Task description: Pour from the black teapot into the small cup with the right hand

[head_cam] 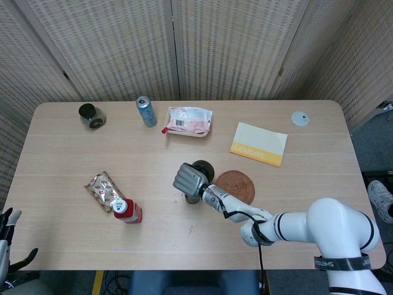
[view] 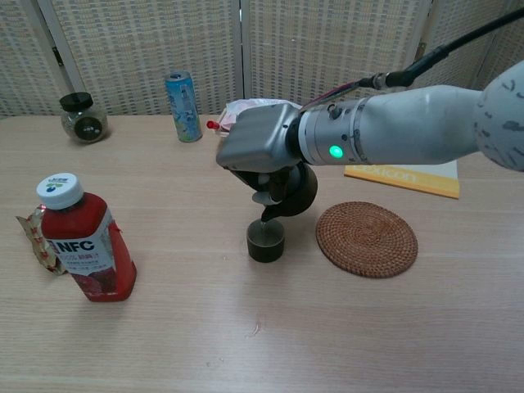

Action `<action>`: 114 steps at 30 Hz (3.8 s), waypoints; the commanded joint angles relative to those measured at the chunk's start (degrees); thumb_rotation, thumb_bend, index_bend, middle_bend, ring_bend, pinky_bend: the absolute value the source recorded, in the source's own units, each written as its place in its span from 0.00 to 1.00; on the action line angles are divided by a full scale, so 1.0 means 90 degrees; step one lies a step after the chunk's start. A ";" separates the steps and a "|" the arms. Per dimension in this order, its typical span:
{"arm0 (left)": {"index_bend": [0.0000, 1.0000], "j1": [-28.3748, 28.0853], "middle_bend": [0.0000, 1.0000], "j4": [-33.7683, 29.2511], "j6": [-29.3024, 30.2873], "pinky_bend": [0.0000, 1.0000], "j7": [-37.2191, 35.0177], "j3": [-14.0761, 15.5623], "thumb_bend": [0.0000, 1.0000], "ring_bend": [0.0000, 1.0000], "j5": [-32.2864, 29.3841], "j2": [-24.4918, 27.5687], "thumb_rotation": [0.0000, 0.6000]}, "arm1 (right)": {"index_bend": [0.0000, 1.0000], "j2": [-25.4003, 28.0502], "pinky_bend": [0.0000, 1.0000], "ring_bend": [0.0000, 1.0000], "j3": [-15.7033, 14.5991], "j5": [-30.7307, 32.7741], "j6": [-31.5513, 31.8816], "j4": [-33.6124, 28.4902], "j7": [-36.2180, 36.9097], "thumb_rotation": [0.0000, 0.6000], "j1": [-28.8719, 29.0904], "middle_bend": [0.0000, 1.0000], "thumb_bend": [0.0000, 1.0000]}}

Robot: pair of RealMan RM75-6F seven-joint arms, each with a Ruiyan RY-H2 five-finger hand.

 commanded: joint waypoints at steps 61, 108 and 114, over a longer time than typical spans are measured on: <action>0.05 0.0090 0.00 0.0139 0.0050 0.00 -0.0161 -0.0053 0.21 0.00 0.0016 -0.0035 1.00 | 1.00 0.0010 0.55 0.92 -0.0470 0.0652 0.0456 -0.0358 -0.0896 0.91 0.0483 1.00 0.48; 0.05 -0.0071 0.00 -0.0211 -0.0135 0.00 0.0253 -0.0035 0.21 0.00 0.0153 0.0055 1.00 | 1.00 0.1593 0.56 0.92 0.0084 -0.0564 0.0573 -0.1133 0.3260 0.91 -0.1457 1.00 0.45; 0.05 -0.0162 0.00 -0.0277 -0.0252 0.00 0.0368 -0.0031 0.21 0.00 0.0177 0.0005 1.00 | 1.00 0.1708 0.56 0.92 -0.0084 -0.1057 0.0568 -0.0930 0.3921 0.91 -0.1974 1.00 0.45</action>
